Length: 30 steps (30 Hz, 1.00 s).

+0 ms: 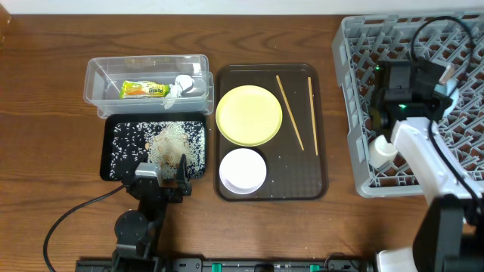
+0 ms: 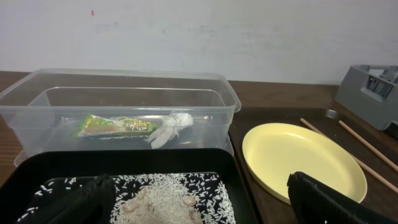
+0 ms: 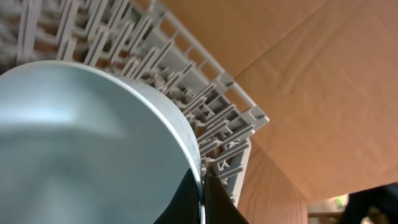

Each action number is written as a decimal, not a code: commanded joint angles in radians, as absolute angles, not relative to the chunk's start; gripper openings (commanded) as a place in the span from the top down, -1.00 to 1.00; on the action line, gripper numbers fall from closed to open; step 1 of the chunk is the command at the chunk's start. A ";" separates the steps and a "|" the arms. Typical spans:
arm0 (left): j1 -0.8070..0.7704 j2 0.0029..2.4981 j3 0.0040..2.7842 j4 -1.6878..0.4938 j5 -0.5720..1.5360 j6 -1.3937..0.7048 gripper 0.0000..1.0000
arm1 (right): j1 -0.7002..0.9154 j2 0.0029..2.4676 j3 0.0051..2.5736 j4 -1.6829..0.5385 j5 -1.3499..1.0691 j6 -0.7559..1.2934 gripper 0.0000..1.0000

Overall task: Sort waste into correct bins and load items into the dishwasher rack
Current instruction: 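Place the blue bowl upright in the dish rack with the right gripper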

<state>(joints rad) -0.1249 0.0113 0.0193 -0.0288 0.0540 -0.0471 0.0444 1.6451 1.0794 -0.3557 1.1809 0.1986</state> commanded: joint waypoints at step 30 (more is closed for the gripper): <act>-0.119 0.005 0.004 -0.064 0.062 -0.030 -0.82 | 0.529 1.383 1.079 -0.588 0.055 0.287 -0.33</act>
